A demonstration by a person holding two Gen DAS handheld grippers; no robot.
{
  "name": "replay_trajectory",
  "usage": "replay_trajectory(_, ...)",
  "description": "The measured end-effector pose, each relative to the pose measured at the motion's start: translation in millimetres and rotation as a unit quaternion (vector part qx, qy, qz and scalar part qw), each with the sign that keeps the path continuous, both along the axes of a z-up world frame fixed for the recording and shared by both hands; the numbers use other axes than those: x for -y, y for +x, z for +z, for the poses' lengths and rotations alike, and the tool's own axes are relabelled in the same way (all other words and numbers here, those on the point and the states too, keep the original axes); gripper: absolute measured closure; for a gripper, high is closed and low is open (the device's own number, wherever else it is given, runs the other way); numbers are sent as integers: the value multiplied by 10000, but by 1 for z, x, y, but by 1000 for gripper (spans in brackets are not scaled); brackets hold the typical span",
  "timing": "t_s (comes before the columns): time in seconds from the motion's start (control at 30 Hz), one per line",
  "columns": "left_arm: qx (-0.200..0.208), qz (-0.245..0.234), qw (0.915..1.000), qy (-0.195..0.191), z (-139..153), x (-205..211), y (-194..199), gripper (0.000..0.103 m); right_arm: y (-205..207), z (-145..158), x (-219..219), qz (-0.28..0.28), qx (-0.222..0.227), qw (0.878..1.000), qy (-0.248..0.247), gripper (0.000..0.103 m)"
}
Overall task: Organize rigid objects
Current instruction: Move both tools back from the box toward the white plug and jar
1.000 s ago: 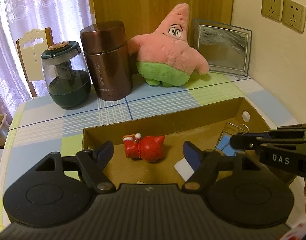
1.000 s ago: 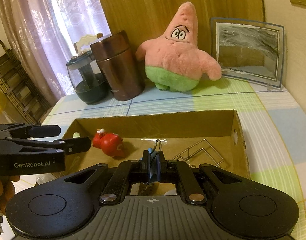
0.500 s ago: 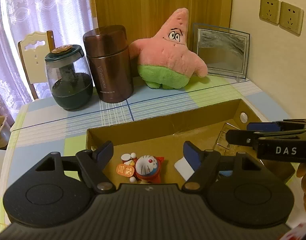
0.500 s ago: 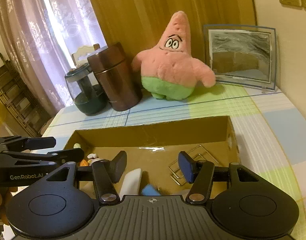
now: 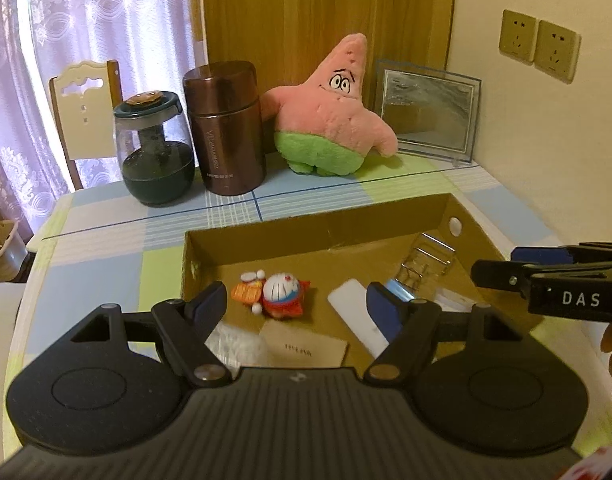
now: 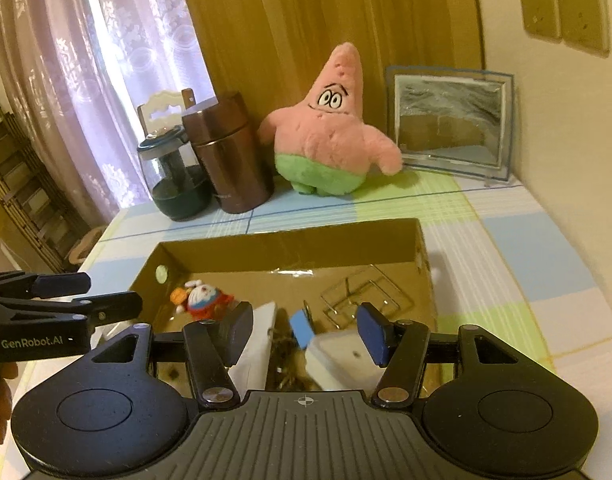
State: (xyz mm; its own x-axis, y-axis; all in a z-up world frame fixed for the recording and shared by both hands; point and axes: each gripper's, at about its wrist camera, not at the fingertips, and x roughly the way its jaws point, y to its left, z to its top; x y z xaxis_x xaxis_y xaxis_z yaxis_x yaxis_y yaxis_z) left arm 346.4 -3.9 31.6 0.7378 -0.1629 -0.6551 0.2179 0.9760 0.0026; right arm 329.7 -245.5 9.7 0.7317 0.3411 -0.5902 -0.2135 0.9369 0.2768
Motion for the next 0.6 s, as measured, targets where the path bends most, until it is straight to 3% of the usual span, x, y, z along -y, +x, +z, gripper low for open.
replay_trajectory(0.6, -42, 332, 9994, -128, 12, -21, -129, 24, -118, 28, -6, 8, 125, 9999, -63, 39)
